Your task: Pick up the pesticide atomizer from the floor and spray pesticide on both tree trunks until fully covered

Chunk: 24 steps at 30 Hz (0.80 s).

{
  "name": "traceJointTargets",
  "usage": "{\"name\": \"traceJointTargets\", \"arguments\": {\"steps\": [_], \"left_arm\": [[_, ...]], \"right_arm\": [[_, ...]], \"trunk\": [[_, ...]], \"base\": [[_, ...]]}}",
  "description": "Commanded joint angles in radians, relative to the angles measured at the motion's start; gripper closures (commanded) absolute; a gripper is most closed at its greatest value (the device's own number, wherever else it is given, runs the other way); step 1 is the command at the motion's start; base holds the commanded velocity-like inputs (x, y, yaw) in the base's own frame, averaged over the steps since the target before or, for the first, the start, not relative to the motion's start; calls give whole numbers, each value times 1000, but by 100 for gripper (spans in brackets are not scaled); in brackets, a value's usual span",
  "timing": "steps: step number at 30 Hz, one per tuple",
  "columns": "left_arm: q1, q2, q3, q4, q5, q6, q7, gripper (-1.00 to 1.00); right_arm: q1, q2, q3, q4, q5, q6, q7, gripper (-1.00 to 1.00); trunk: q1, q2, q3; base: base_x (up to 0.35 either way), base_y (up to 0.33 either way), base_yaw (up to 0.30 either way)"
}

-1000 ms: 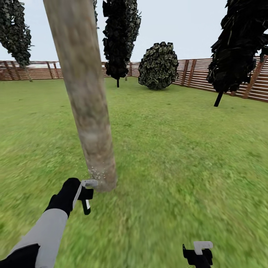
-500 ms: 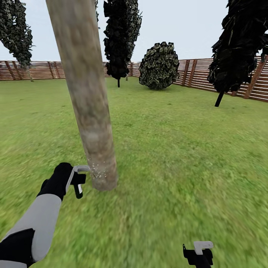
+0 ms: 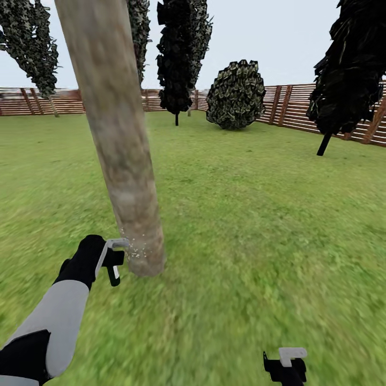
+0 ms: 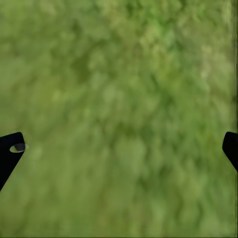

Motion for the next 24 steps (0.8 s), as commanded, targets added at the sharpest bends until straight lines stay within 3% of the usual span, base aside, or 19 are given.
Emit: {"name": "traceJointTargets", "arguments": {"steps": [1, 11, 17, 21, 24], "left_arm": [[-1, -3, 3, -1, -11, 4, -10, 100], [-1, -5, 4, -3, -12, 5, -9, 100], [1, 6, 3, 7, -17, 5, -9, 100], [52, 2, -1, 8, -15, -2, -9, 100], [58, -2, -2, 5, -14, -2, -9, 100]], "right_arm": [[0, 0, 9, 0, -10, -3, -1, -100], [0, 0, 9, 0, -10, -3, -1, -100], [0, 0, 9, 0, -10, -3, -1, -100], [0, 0, 9, 0, -10, -3, -1, -100], [0, -1, 9, 0, -10, -3, -2, -100]], "trunk": [[0, 0, -1], [0, 0, -1], [0, 0, -1], [0, 0, -1], [0, 0, -1]], "base": [[17, -275, 1], [2, -274, 0], [0, -62, 67], [11, -20, 203], [97, -183, 20]]}}
